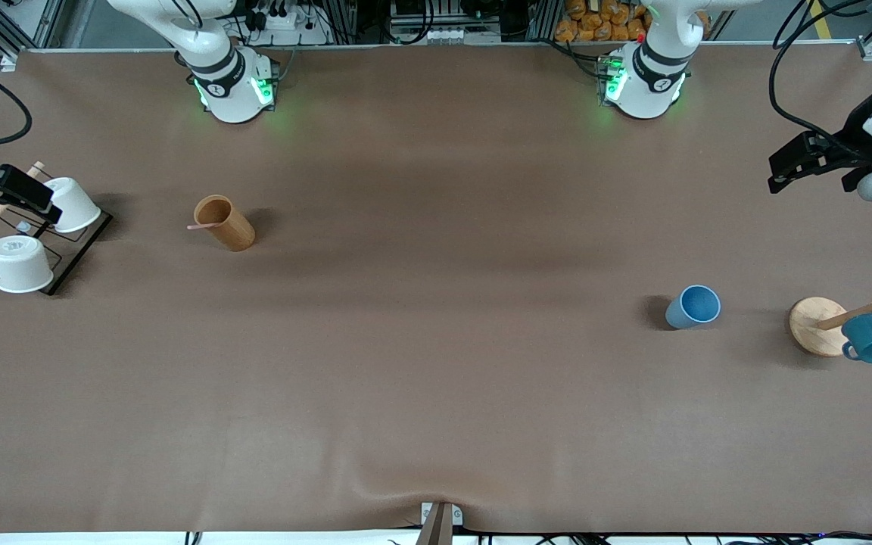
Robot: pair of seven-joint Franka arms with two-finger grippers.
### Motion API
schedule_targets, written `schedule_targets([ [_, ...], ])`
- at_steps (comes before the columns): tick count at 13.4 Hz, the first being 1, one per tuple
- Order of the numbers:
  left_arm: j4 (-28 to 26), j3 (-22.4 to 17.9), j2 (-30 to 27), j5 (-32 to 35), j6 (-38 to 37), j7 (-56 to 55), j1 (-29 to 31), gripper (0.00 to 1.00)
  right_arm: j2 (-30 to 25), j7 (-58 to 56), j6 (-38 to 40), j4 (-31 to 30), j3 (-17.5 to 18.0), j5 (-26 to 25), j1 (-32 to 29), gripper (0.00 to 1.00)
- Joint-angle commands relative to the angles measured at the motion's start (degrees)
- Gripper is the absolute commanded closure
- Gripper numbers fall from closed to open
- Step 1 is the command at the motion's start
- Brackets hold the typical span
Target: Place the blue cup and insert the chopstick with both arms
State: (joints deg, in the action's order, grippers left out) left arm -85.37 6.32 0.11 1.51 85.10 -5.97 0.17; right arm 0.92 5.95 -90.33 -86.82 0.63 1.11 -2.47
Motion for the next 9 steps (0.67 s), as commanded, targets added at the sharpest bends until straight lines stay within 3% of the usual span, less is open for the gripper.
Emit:
schedule_targets([
  [1,0.38,0.19,-0.64,-0.89,-0.9,-0.62,0.18,0.0,-0.3,-0.33,0.33,-0.02,-0.54,0.03,0.71,0.0],
  [5,0.38,0.1,-0.38,-0.45,-0.81,-0.45,0.18,0.0,0.39,-0.76,0.95,-0.11,-0.54,0.03,0.8,0.0],
  [9,-3.47,0.01,2.25,-0.72,0.5,-0.45,1.41,0.0,1.62,-0.94,2.35,-1.25,-0.36,-0.05,1.94,0.0],
])
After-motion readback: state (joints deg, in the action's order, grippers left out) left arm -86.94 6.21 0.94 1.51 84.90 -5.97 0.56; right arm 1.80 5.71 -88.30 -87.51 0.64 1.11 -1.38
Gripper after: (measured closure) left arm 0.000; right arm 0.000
